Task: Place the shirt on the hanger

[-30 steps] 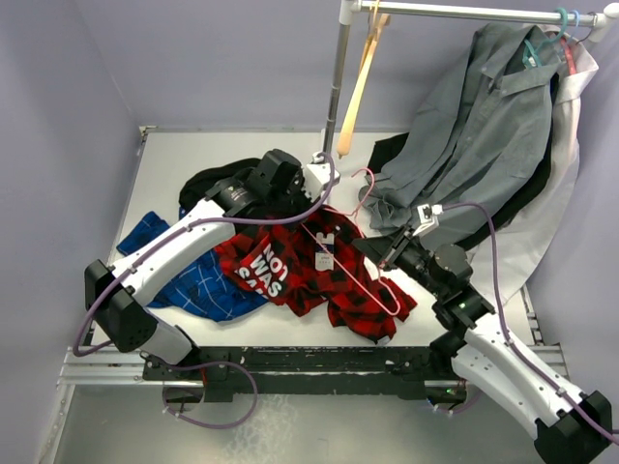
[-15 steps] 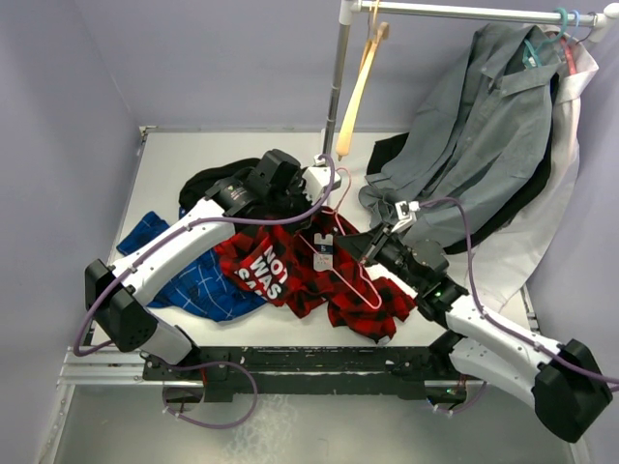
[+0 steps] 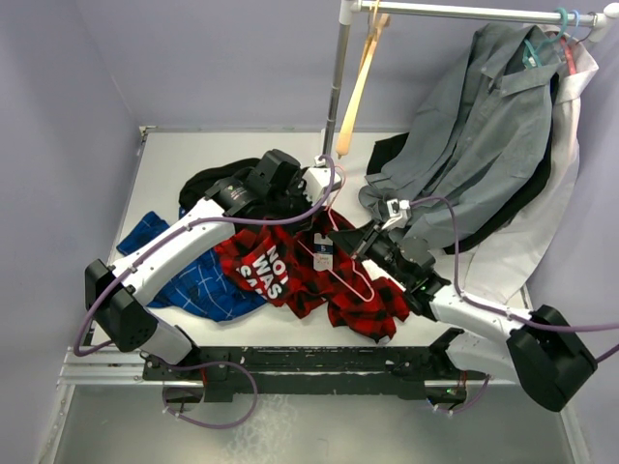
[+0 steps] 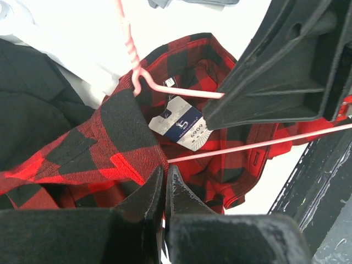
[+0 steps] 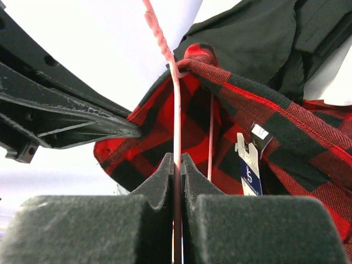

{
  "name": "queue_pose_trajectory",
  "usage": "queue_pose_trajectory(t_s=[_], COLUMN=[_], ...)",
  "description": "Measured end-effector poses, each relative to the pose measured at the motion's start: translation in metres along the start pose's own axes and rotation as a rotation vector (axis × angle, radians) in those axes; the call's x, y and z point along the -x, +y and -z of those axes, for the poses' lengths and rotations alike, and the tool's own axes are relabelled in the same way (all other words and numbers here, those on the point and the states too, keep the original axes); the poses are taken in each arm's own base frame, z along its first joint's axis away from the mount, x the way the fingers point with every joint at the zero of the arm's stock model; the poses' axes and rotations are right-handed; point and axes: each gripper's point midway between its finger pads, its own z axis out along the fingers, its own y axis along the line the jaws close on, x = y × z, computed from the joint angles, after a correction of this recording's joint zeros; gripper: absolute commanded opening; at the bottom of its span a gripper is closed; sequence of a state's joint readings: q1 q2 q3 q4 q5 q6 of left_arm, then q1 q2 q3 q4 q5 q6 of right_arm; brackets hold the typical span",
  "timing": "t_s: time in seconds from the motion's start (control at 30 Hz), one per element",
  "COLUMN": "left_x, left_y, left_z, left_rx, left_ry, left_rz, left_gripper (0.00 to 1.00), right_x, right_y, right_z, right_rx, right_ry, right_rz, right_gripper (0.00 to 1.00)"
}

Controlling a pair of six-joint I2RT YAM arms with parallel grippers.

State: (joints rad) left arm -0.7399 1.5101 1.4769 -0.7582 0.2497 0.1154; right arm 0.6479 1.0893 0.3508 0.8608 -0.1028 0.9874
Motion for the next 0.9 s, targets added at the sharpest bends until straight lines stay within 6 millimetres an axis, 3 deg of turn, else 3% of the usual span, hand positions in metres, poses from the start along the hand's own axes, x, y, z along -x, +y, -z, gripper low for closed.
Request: queue_pose_trajectory(t_s=[0.27, 0.4, 0.43, 0.47, 0.5, 0.53, 0.7, 0.8, 0.9], left_x=[-0.008, -0.029, -0.04, -0.052, -0.079, -0.079, -0.117, -0.107, -0.072], left_y=[-0.014, -0.031, -0.035, -0.038, -0.043, -0.043, -0.047, -0.04, -0.015], left_z=[-0.001, -0.005, -0.007, -0.008, -0.01, -0.01, -0.007, 0.005, 0.039], left_rx=[-0.087, -0.213, -0.245, -0.272, -0.318, -0.318, -0.364, -0.347, -0.281], left_ry=[0.021, 0.093, 0.125, 0.161, 0.242, 0.242, 0.335, 0.248, 0.015], left_rz=[-0.023, -0.088, -0.098, -0.103, -0.109, -0.109, -0.158, -0.229, -0.276], left_gripper=[0.2, 0.5, 0.56, 0.7, 0.74, 0.75, 0.73, 0.76, 0.77], right_x=[-0.001, 0.0, 0.001, 0.001, 0.002, 0.003, 0.006, 0.005, 0.003], right_y=[-0.002, -0.001, -0.002, -0.003, -0.003, -0.003, -0.002, -0.004, -0.006], right_z=[-0.008, -0.009, -0.008, -0.008, -0.008, -0.008, -0.01, -0.011, -0.011], right_rx=[0.018, 0.03, 0.028, 0.027, 0.025, 0.024, 0.031, 0.031, 0.027], right_ry=[-0.011, -0.024, -0.029, -0.034, -0.039, -0.044, -0.062, -0.062, -0.06], right_rz=[0.005, 0.008, 0.007, 0.008, 0.008, 0.008, 0.009, 0.009, 0.009], right_gripper=[0.0, 0.0, 0.0, 0.0, 0.0, 0.0, 0.0, 0.0, 0.0])
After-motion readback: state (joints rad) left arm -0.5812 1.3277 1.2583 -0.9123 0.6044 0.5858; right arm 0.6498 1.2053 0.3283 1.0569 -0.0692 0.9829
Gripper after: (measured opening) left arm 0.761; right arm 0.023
